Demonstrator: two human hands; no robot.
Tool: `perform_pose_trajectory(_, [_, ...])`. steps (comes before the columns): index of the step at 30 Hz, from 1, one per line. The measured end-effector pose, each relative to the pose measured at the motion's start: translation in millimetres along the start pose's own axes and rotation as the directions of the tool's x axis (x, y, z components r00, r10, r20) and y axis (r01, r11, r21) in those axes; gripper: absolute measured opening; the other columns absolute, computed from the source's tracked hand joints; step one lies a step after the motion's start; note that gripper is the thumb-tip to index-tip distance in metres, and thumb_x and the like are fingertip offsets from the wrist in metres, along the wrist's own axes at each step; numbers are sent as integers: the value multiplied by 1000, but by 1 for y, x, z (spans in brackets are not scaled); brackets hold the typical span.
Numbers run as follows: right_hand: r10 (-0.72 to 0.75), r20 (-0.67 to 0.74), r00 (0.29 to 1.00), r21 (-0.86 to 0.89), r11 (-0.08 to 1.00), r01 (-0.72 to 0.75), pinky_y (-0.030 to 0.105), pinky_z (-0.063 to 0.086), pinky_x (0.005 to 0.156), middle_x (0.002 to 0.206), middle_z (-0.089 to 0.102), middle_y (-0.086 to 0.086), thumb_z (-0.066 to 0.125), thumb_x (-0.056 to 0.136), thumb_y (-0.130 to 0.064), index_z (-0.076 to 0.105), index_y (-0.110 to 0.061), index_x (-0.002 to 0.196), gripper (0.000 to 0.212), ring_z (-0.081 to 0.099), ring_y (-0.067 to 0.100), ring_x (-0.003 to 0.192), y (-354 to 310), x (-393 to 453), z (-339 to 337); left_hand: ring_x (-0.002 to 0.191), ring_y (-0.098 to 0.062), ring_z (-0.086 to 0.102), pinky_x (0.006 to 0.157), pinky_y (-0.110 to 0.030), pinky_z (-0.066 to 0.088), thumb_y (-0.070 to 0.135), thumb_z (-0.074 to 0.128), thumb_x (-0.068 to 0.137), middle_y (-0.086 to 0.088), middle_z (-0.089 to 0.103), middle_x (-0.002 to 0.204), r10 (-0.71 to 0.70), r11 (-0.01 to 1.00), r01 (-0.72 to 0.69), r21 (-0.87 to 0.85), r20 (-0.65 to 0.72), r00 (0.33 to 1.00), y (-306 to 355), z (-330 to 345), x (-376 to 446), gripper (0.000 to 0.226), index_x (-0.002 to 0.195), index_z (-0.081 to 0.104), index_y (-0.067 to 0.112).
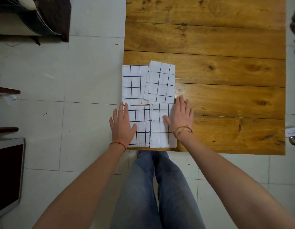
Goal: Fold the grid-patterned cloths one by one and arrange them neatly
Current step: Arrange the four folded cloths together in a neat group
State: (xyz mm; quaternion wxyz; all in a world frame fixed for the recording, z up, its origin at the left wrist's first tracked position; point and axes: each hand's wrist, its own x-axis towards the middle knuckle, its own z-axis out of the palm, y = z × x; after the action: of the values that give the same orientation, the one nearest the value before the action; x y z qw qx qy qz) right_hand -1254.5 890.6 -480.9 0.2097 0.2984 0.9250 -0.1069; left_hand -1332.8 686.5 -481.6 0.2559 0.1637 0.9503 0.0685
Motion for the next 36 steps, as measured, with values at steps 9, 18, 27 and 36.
perform_pose_trajectory(9, [-70,72,995,-36,997,72,51,7,118,160,-4,5,47,91,-48,-4,-10,151,88,-2,31,146,-7,23,-2,146,-35,3,116,-57,13,35,57,89,-2,-4,162,34,997,-41,68,103,994,2,-4,27,84,154,6,22])
perform_pose_trajectory(18, [-37,27,999,-14,999,37,48,10,118,160,0,6,49,91,-46,-1,-9,151,86,2,29,146,-5,14,-2,146,-33,8,115,-55,18,39,57,90,-3,1,162,27,998,-31,59,57,998,-4,-6,22,84,154,8,17])
perform_pose_trajectory(27, [50,74,996,-25,999,-48,49,10,118,160,0,8,47,91,-48,0,-7,150,86,2,29,146,7,-19,18,144,-34,14,113,-54,24,40,57,89,-5,6,162,-26,1000,25,18,84,996,-5,6,-9,90,154,1,14])
perform_pose_trajectory(36, [53,59,997,19,998,-54,47,10,118,160,0,7,46,91,-49,0,-9,151,85,2,28,146,7,-23,12,145,-33,11,114,-54,20,37,56,90,-4,1,162,-30,999,31,-14,60,998,-5,-1,-14,88,154,1,15])
